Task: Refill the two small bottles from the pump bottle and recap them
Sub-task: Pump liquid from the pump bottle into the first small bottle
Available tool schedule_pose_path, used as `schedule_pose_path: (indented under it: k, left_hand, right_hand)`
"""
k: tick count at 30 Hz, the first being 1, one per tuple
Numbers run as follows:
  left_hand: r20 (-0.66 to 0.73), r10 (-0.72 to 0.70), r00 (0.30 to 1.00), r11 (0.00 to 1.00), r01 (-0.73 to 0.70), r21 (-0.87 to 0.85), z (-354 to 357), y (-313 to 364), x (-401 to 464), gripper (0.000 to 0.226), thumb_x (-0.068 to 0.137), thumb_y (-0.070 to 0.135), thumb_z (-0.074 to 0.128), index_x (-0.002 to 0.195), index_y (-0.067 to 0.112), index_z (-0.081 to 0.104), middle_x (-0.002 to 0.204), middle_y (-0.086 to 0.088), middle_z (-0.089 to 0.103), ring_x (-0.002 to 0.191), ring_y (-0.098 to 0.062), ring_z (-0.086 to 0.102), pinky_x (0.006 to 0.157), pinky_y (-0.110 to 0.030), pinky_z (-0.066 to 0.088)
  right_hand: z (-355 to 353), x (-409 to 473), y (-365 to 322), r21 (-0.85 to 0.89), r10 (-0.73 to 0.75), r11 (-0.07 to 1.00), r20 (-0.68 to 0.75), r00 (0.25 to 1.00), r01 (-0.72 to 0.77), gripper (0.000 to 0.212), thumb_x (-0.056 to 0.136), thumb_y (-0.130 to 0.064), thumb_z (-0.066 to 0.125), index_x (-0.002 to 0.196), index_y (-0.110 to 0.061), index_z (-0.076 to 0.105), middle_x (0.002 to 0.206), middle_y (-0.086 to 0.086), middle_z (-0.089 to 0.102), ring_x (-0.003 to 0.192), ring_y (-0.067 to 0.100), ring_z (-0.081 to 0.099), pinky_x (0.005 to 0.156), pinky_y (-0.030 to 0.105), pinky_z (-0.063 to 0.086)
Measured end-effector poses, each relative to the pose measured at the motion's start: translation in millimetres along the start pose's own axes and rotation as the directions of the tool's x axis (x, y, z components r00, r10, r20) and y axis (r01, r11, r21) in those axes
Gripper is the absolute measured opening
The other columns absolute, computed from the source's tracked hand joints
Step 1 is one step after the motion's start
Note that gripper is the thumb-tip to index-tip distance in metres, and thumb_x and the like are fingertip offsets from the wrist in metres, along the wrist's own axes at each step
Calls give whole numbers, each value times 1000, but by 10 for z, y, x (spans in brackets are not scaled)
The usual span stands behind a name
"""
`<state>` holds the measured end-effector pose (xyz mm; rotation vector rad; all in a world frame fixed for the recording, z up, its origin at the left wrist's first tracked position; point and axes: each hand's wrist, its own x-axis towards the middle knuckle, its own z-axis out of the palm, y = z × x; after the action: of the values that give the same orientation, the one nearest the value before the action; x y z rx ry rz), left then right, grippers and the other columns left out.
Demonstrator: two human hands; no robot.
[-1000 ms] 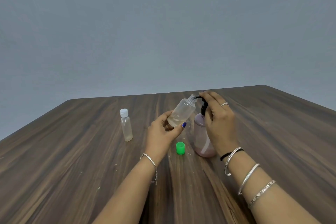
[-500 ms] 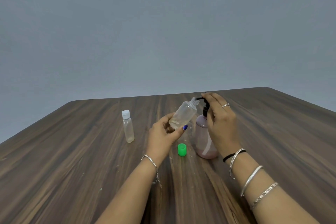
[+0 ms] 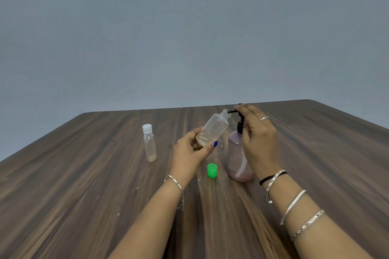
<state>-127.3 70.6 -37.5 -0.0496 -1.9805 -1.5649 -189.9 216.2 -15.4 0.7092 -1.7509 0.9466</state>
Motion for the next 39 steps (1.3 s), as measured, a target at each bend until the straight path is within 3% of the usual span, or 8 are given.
schedule_pose_path:
  k: [5,12,20,29,39]
  left_hand:
    - [8,0,1000,1000,0,6,-7,-12,-13,38,75,9,74,108,20,61,99,3,69,90,-9,65,81,-18,51]
    - [10,-9,1000,1000,9,7,5,-26,-2,39,74,9,75,111,14,63,100,-1,70,88,-10,66,81,-19,51]
    - [13,6,1000,1000,-6,11,-8,-16,-5,38,74,10,75,105,27,60,97,8,69,90,-6,65,82,-19,51]
    - [19,-10,1000,1000,9,29,-15,-24,-12,42,74,11,75,114,15,61,102,-1,70,93,-12,66,85,-24,52]
    - [24,0,1000,999,-1,44,-15,-50,2,42,74,15,75,113,18,61,104,0,70,96,-12,66,87,-26,52]
  right_hand:
    - [29,-49,21,-4,13,1000,-6,1000,-13,45,77,-6,34,106,-2,68,107,14,67,100,14,52,88,20,40]
    - [4,-49,43,-32,-1,999,28,1000,2,48,77,-8,34,112,-1,66,115,14,65,105,16,54,90,19,39]
    - [0,-2,18,-34,-7,999,30,1000,8,47,79,-10,32,110,0,66,113,15,66,106,17,54,90,21,39]
    - [10,-82,-5,-5,10,1000,17,1000,-9,45,77,-7,33,106,0,67,110,14,66,102,13,50,86,20,40]
    - [1,-3,19,-36,-2,999,37,999,3,47,79,-9,33,111,1,66,113,16,66,105,15,50,89,21,39]
